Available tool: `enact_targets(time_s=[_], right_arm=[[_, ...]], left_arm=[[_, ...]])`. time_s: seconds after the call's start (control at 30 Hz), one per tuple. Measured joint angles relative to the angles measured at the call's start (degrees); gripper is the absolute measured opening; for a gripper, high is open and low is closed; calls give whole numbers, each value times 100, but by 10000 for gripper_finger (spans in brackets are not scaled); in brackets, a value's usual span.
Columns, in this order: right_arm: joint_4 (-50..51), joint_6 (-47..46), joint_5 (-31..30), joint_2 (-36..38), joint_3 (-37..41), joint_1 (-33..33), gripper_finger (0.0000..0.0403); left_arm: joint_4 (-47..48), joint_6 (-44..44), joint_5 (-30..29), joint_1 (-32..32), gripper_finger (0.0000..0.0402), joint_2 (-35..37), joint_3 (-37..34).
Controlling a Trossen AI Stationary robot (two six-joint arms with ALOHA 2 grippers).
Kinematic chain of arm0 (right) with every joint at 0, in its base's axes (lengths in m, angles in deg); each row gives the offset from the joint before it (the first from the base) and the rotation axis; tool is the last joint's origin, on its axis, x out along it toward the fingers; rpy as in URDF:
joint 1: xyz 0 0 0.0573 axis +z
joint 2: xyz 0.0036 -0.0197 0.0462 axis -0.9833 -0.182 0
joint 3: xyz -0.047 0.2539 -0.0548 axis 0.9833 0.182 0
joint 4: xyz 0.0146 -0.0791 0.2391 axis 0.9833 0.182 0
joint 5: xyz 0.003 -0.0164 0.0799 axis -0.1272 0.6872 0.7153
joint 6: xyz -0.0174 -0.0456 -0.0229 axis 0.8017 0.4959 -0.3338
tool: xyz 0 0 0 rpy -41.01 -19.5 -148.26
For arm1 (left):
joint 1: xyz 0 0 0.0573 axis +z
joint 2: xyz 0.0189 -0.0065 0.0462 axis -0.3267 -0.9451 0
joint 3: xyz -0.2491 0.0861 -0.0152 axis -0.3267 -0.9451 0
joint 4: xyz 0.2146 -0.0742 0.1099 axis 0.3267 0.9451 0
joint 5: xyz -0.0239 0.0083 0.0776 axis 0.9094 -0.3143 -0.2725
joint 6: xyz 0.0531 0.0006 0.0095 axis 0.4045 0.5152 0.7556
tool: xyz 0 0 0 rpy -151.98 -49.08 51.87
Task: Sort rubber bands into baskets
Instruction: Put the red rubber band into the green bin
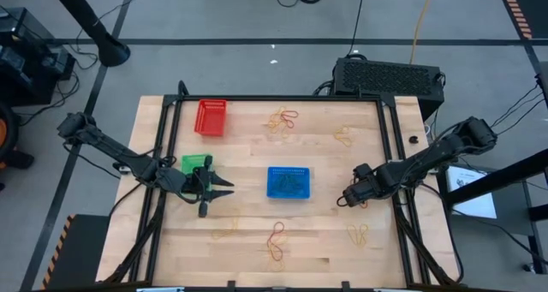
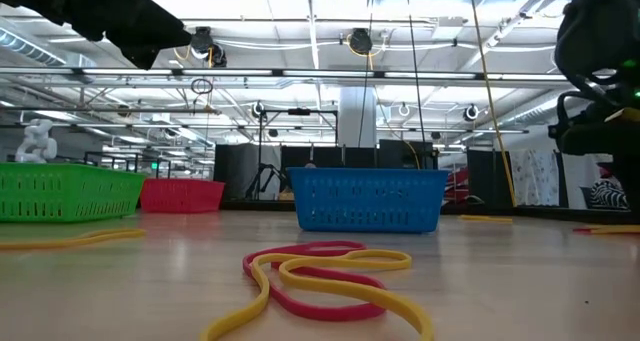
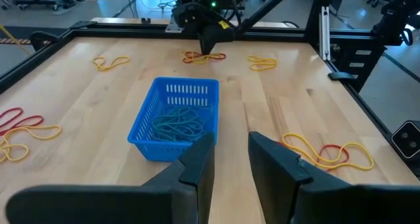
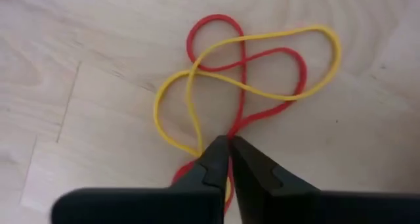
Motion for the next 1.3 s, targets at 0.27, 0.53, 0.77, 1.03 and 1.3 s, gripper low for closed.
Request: enact_targets(time_s=[0.27,0.53,0.77,1.03,1.3], right_arm=[[630,311,-667,188,-931,-6,2],[2313,925,-1930,94,-2599,-1,1],[1431,2295,-2296,-327,-3377,15,0],[-1535,4287,-2206,-993,-3552,74,0],[-3697,5332,-1542,-1838,-3552,74,0]], left_arm=[[-5,2,-38,0,102,0,0],[-4,-2,-74,0,102,0,0],[-216,-2,-76,0,102,-52,0],[-1564,69,-71,0,102,-893,0],[-3544,1150,639,-8,102,-2150,2]])
